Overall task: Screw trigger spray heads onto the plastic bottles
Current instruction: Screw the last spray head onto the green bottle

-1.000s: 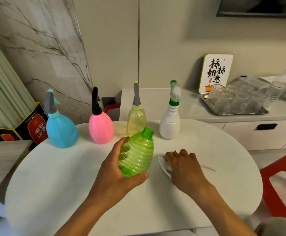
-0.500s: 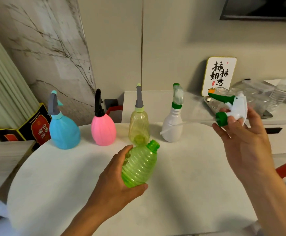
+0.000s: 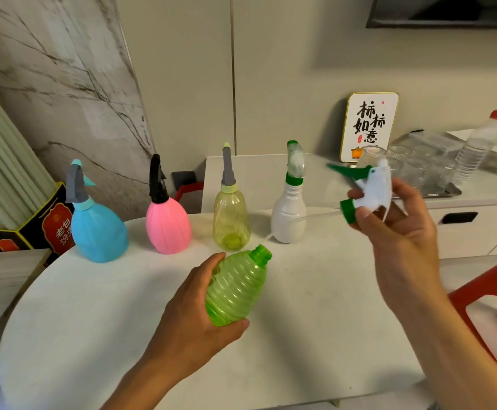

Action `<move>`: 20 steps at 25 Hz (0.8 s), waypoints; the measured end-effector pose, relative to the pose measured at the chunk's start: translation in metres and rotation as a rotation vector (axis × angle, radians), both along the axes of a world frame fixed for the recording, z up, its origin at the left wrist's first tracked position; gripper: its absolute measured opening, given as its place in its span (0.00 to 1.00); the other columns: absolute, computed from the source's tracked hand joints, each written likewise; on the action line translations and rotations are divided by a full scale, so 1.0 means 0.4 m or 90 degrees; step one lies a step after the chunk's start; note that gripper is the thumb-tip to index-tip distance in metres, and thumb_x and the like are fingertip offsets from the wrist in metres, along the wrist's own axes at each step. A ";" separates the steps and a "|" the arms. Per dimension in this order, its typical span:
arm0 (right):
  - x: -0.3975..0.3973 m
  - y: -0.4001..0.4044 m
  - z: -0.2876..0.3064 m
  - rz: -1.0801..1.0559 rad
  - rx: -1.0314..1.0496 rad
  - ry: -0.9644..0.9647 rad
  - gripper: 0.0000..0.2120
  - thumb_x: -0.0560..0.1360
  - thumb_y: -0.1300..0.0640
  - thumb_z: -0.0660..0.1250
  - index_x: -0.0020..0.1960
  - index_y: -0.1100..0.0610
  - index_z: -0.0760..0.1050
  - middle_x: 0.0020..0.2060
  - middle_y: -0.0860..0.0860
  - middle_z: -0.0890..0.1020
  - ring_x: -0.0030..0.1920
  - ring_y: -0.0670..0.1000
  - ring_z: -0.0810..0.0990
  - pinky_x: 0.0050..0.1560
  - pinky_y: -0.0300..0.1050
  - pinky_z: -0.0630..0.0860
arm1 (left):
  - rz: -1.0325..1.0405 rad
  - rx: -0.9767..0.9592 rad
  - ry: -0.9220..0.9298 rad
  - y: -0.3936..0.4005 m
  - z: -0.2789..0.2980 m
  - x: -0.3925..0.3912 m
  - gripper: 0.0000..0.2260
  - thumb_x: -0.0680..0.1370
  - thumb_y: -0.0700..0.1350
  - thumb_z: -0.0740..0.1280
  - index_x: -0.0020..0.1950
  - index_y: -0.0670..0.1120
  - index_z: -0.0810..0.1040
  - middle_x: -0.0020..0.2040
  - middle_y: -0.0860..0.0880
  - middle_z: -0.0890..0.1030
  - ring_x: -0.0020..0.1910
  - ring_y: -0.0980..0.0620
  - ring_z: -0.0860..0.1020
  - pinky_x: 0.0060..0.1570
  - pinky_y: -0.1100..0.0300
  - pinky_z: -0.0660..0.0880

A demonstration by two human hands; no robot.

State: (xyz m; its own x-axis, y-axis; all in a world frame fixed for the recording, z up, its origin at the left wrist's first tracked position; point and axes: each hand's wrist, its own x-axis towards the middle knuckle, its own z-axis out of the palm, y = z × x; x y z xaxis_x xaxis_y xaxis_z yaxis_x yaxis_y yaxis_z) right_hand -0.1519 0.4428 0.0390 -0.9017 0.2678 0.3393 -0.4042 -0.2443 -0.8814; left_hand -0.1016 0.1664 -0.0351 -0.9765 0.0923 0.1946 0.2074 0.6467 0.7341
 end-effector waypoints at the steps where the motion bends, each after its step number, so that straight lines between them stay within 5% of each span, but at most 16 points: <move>1: -0.002 0.013 0.008 -0.002 -0.019 0.003 0.25 0.69 0.63 0.72 0.64 0.50 0.74 0.51 0.50 0.87 0.54 0.53 0.84 0.51 0.45 0.81 | 0.010 -0.004 -0.002 -0.002 0.000 -0.001 0.43 0.59 0.62 0.75 0.70 0.68 0.57 0.61 0.70 0.69 0.57 0.64 0.73 0.53 0.64 0.72; 10: 0.004 -0.040 -0.014 0.087 0.030 -0.036 0.26 0.68 0.58 0.73 0.65 0.49 0.74 0.52 0.53 0.87 0.56 0.55 0.84 0.49 0.45 0.81 | 0.019 -0.015 0.005 -0.007 0.007 0.000 0.43 0.60 0.60 0.76 0.70 0.66 0.58 0.61 0.66 0.71 0.57 0.61 0.73 0.55 0.61 0.73; 20: -0.005 0.006 -0.006 0.033 0.004 -0.053 0.25 0.69 0.58 0.73 0.65 0.49 0.75 0.52 0.53 0.87 0.56 0.56 0.84 0.48 0.45 0.82 | 0.024 -0.005 0.015 -0.011 0.012 0.000 0.42 0.59 0.61 0.75 0.67 0.71 0.56 0.59 0.71 0.69 0.56 0.62 0.73 0.51 0.65 0.71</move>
